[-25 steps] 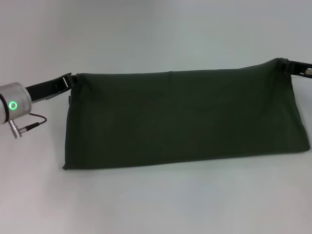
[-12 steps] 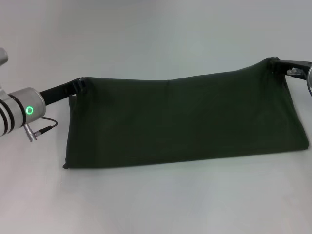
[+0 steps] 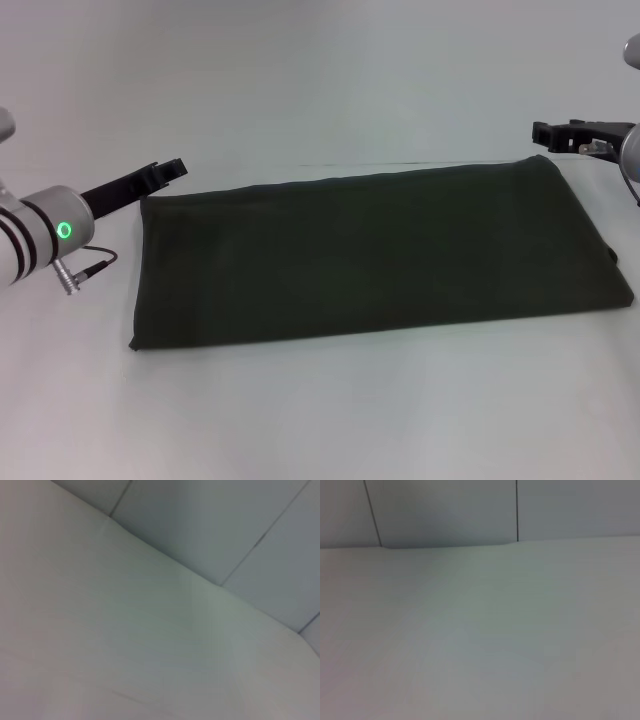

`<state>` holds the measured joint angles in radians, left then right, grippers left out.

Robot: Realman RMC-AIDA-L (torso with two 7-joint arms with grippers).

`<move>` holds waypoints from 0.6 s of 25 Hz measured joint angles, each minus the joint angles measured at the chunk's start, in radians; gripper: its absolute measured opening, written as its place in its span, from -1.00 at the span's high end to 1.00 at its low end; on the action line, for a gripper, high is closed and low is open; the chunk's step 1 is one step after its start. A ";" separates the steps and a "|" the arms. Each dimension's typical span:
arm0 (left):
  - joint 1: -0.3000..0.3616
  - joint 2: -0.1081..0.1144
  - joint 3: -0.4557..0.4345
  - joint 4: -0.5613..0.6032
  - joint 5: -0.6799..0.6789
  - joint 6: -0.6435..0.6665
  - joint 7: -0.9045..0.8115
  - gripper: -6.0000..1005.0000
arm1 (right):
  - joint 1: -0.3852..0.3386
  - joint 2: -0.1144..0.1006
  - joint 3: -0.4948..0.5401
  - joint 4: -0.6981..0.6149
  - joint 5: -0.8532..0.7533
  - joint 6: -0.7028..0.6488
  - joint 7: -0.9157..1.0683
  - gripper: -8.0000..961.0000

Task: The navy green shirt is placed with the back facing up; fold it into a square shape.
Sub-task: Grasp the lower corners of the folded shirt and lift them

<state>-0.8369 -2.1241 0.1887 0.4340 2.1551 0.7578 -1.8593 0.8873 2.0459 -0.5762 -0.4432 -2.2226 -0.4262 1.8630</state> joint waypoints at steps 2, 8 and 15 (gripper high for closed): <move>0.007 0.004 0.000 0.002 -0.016 0.000 0.002 0.48 | -0.007 -0.001 0.004 -0.006 0.006 -0.010 0.002 0.40; 0.047 0.034 0.001 0.029 -0.049 0.180 0.012 -0.09 | -0.104 -0.013 0.001 -0.108 0.145 -0.196 -0.017 -0.39; 0.114 0.046 0.003 0.095 -0.044 0.556 -0.006 -0.60 | -0.262 -0.067 0.007 -0.172 0.354 -0.626 -0.119 -0.70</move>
<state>-0.7233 -2.0779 0.1921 0.5295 2.1115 1.3139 -1.8649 0.6250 1.9785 -0.5693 -0.6150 -1.8684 -1.0519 1.7441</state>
